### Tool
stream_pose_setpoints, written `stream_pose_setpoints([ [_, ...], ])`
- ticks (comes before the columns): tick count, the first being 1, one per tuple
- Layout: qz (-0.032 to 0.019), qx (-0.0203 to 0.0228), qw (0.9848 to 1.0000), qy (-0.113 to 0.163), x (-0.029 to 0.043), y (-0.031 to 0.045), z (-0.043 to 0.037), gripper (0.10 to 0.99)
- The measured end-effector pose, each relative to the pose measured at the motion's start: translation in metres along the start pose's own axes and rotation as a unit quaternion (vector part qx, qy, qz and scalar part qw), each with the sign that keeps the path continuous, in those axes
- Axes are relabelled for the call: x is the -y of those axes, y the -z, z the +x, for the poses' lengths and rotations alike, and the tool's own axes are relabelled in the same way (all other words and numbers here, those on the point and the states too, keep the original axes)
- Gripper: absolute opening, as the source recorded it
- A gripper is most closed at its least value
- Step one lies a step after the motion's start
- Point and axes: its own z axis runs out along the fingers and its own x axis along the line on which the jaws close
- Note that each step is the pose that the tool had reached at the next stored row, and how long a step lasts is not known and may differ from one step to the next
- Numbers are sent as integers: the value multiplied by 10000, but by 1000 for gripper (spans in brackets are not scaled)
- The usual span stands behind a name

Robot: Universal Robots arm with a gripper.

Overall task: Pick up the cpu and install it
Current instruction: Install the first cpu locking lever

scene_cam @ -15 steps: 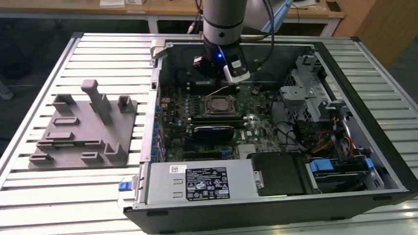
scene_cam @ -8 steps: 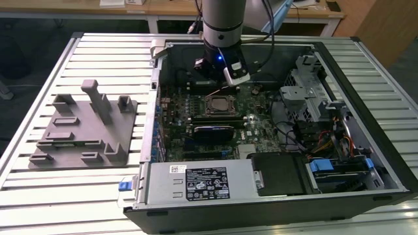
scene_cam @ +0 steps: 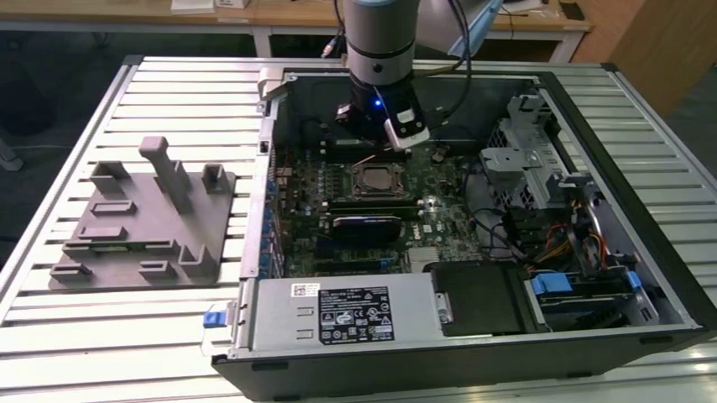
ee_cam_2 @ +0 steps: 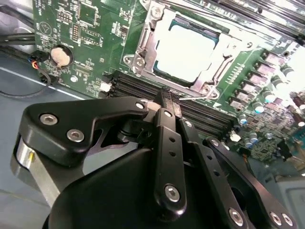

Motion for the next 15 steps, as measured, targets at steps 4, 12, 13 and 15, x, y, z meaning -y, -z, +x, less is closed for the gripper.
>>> stream_pose_setpoints([
  [4, -20, 88, 10000, 18, 6, -29, 2, 106],
  [12, -42, 197, 9998, 41, 15, -72, 7, 106],
  [13, -42, 198, 9998, 40, 13, -73, 9, 106],
  [15, -42, 198, 9998, 41, 7, -77, 16, 106],
])
